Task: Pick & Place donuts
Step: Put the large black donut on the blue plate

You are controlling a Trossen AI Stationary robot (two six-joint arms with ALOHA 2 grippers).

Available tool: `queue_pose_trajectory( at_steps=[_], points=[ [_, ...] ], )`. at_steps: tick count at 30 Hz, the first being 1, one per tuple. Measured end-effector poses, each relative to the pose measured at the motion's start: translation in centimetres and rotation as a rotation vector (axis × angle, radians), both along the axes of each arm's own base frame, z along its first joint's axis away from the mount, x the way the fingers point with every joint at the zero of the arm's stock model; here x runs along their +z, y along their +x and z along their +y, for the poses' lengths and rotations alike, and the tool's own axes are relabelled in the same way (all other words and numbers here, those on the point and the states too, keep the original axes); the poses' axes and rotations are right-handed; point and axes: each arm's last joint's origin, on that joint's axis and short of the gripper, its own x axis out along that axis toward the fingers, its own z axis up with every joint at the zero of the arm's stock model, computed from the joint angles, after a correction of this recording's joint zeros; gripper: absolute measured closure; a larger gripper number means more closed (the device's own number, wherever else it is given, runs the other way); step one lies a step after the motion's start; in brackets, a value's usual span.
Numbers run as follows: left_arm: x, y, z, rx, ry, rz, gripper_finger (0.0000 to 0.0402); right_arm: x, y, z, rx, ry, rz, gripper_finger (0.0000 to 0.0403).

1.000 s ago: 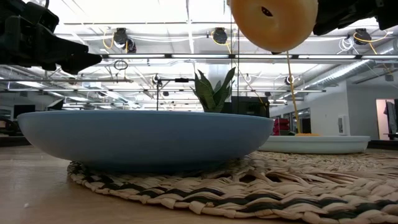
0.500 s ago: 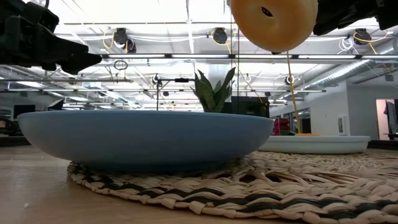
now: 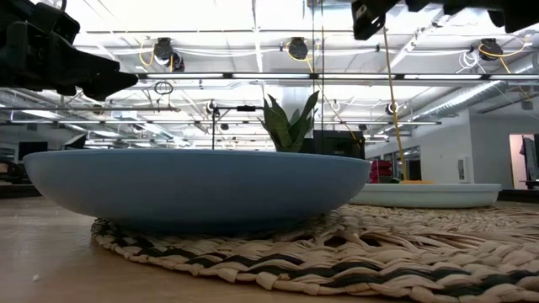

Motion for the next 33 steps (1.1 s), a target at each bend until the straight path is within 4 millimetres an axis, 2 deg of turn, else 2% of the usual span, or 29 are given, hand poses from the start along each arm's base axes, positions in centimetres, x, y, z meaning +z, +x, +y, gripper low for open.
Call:
queue_pose_trajectory(
  at_steps=[12,23,33],
  points=[
    [0.0,0.0,0.0,0.000,0.000,0.000,0.0096,-2.0,2.3,-0.7,-0.050,0.032,-0.046,0.0325],
    [0.0,0.0,0.0,0.000,0.000,0.000,0.0096,-3.4,6.9,0.3,0.022,-0.019,0.044,0.0325],
    [0.0,0.0,0.0,0.000,0.000,0.000,0.0096,-3.7,7.4,-0.2,0.003,-0.019,0.068,0.0325]
  ],
)
